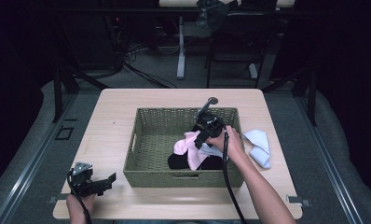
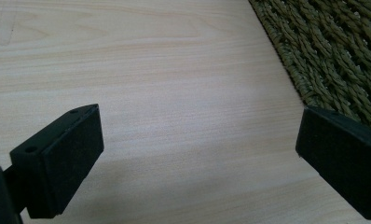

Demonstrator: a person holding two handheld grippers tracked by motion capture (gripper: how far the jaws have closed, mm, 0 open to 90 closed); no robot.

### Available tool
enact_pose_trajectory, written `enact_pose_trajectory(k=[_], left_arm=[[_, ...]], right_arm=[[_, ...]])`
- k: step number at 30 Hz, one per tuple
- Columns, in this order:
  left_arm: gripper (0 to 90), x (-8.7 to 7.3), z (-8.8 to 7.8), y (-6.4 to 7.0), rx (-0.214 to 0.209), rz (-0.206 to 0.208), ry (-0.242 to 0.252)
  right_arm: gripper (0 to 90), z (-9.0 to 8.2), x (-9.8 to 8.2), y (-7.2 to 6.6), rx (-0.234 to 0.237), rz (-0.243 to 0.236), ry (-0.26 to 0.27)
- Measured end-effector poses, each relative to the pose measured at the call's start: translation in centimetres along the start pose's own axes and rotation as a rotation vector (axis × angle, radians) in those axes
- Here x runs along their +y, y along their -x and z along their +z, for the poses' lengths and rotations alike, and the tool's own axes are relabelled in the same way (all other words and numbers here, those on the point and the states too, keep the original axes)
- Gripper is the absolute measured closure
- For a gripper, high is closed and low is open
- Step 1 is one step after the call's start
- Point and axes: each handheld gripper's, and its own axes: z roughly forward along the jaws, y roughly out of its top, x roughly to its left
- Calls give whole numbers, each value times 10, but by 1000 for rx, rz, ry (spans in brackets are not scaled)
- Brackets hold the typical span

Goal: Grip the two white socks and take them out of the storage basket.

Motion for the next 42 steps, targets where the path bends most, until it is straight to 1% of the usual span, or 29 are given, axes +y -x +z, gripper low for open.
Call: enact_pose_trajectory(k=[3,4,5,6,7,8,9,11,12,13,14,15,16,18,19,21,22,23,27,28,30,31,32,35,36,37,40,41,42], left_arm=[[9,0,0,0,-1,-2,2],[9,0,0,0,-1,-3,2],[9,0,0,0,0,-3,0],[9,0,0,0,0,-3,0],[9,0,0,0,0,-3,-1],[9,0,0,-1,0,-2,-5],[9,0,0,-1,0,-1,-6],[9,0,0,-1,0,-1,-6],[9,0,0,-1,-1,-1,-7],[9,0,0,-1,-1,-2,-7],[9,0,0,-1,-2,-2,-8],[9,0,0,-1,-2,-2,-8],[9,0,-1,-1,-2,-2,-9],[9,0,-1,-1,-1,-1,-7],[9,0,-1,-1,-1,-2,-6],[9,0,-1,-1,-1,-2,-6],[9,0,-1,0,-1,-2,-5],[9,0,-1,-1,-1,-2,-5],[9,0,0,-1,-2,-1,-8],[9,0,0,-1,-3,-1,-8],[9,0,-1,-1,-3,-1,-9],[9,0,-1,-1,-3,-1,-9],[9,0,-1,-1,-2,-1,-7],[9,0,-1,-1,-2,-2,-8],[9,0,0,-1,-2,-2,-9],[9,0,0,-1,-2,-3,-10],[9,0,0,-1,-3,-2,-11],[9,0,0,-1,-3,-2,-10],[9,0,0,-1,-2,-2,-11]], right_arm=[[116,7,1,-1,-12,-1,-19],[123,10,1,-1,-12,2,-16],[131,17,0,-2,-15,33,16],[131,17,0,-2,-15,33,16],[135,15,2,0,-25,-3,-39],[139,18,2,1,-29,4,-46],[149,22,2,2,-54,3,-54],[162,24,2,2,-57,2,-60],[258,26,2,2,-52,10,-60],[296,26,2,3,-50,9,-61],[365,27,1,2,-46,22,-42],[365,27,1,2,-46,22,-42],[401,26,1,2,-42,22,-46],[588,21,2,0,-38,-5,-64],[588,21,2,0,-38,-5,-64],[701,18,1,-4,-53,-6,-58],[717,15,2,-4,-63,-19,-78],[723,15,1,-5,-66,-10,-63],[730,8,1,-4,-74,-25,-76],[730,6,-1,-4,-72,-11,-45],[730,-4,0,-1,-71,-29,-52],[730,-8,-2,-1,-71,-16,-26],[730,-13,-1,0,-71,-27,-31],[730,-33,-3,3,-61,-15,11],[730,-33,-3,3,-61,-15,11],[730,-43,-3,4,-54,-13,31],[729,-51,-3,6,-59,-12,43],[729,-54,-4,5,-46,3,60],[729,-60,-3,7,-49,-8,59]])
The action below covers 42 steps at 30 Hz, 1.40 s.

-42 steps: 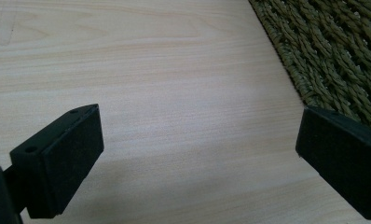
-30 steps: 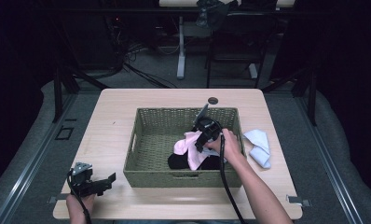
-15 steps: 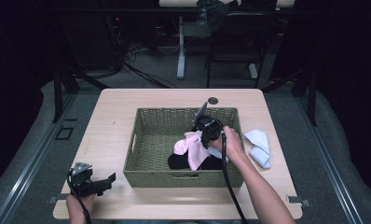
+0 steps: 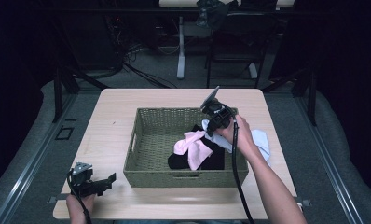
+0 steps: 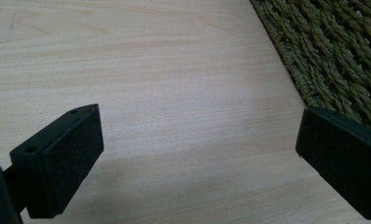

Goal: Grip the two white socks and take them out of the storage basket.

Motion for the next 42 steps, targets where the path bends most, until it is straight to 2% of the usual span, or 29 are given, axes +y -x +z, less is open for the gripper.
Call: enact_pose_trajectory(k=[4,6,8,9,16,24,29,33,37,39,42], left_arm=[[9,0,1,0,4,-1,3],[9,0,1,1,7,2,9],[9,0,0,1,8,4,8],[9,0,0,2,8,4,8],[9,0,0,1,8,1,-1],[9,0,0,1,7,3,-2],[9,-1,-1,1,5,4,0],[9,-1,-1,1,6,4,-1],[9,-1,-1,1,6,6,-6],[9,-1,0,1,7,6,2],[9,-1,0,1,8,6,1]], right_arm=[[730,-17,1,1,1,3,29],[733,-31,2,0,-9,-5,49],[733,-34,2,0,-7,-6,54],[733,-43,2,-1,-11,-6,68],[735,-64,7,1,-7,-2,95],[735,-87,14,0,-30,-5,113],[735,-99,11,3,-44,-2,118],[735,-107,3,10,-57,10,137],[735,-115,-12,25,-70,34,131],[735,-115,-14,27,-73,38,129],[735,-116,-25,38,-87,60,133]])
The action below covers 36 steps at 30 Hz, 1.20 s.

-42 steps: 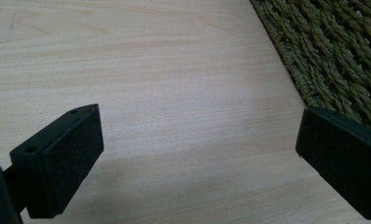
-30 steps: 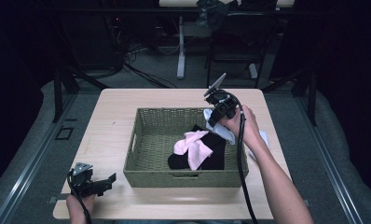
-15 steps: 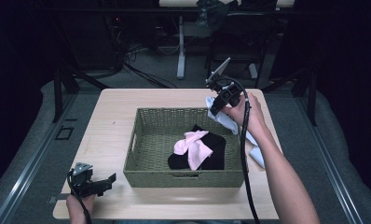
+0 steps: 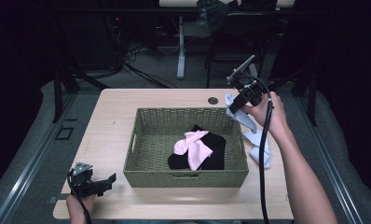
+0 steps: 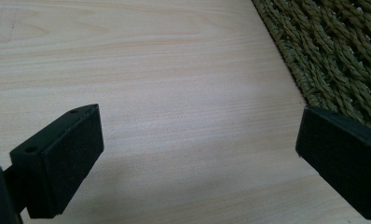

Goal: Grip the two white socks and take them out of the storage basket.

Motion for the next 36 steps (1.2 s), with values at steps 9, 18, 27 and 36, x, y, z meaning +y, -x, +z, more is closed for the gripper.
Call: enact_pose_trajectory(k=[9,18,27,36], left_arm=[[9,0,0,0,-2,-2,7],[9,0,0,0,-1,-3,-3],[9,0,0,0,0,-3,-4],[9,0,0,0,-1,0,-5]], right_arm=[[735,2,-27,33,-40,58,-22],[734,25,-58,66,-45,143,-59],[734,71,-87,87,-49,209,-94],[727,106,-103,94,-28,222,-128]])
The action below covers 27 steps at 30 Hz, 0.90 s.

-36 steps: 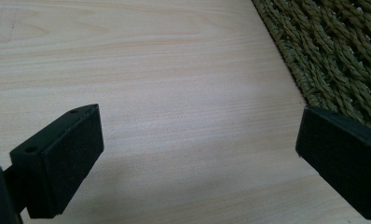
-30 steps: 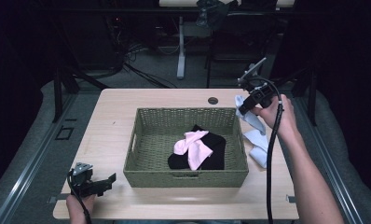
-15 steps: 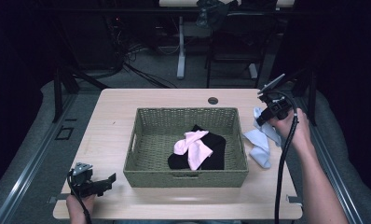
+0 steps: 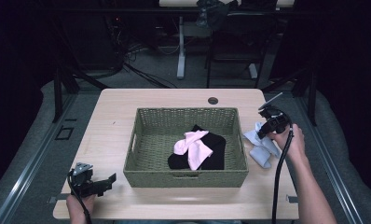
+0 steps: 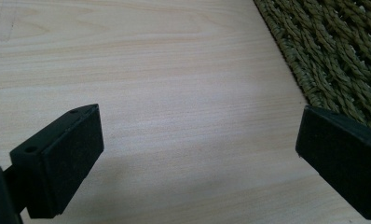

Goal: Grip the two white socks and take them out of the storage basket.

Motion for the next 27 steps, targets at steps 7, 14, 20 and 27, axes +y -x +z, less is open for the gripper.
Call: enact_pose_trajectory(k=[7,14,20,27], left_arm=[[9,0,1,0,1,-1,8],[9,0,1,0,-1,0,7],[9,0,1,0,-1,0,7],[9,0,0,1,-1,4,9]], right_arm=[[690,27,-2,-1,16,19,-2],[372,37,-4,-5,-1,31,3],[161,15,-17,-12,44,17,66],[64,1,-39,-14,74,-2,91]])
